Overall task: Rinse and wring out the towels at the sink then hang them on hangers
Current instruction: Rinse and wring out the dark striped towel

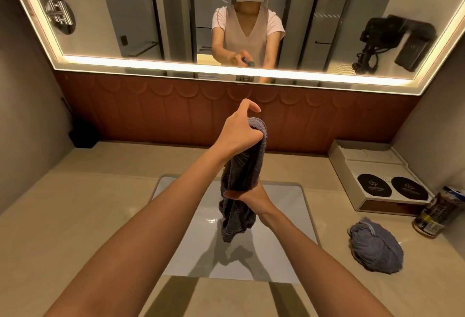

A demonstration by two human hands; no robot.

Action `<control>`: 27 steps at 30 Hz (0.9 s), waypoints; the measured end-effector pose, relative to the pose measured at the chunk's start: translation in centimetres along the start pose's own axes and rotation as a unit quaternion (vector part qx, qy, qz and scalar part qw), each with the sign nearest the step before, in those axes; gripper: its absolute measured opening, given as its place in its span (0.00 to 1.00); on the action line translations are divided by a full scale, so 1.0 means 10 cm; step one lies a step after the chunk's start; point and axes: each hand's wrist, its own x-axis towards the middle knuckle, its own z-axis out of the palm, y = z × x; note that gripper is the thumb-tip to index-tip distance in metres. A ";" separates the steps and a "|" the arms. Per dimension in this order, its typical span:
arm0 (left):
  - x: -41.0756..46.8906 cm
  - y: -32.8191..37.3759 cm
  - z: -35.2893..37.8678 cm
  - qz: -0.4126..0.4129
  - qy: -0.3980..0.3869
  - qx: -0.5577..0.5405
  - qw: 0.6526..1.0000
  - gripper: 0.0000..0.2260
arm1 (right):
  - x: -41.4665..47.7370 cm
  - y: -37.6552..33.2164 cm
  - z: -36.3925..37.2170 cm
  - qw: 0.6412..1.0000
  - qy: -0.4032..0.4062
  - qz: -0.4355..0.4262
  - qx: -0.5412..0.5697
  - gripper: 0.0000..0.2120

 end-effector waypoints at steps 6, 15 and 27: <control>0.04 -0.19 -0.17 -0.088 0.126 -0.178 0.972 0.15 | -0.01 0.02 -0.02 0.996 0.056 0.052 -0.035 0.16; -0.14 -1.15 -0.58 -0.246 0.258 -0.369 0.859 0.13 | 0.02 -0.55 -0.28 0.978 -0.096 0.089 -0.161 0.16; 0.08 -1.16 -0.72 -0.225 0.227 -0.368 0.873 0.13 | 0.00 -0.62 -0.03 0.943 -0.210 0.138 -0.219 0.15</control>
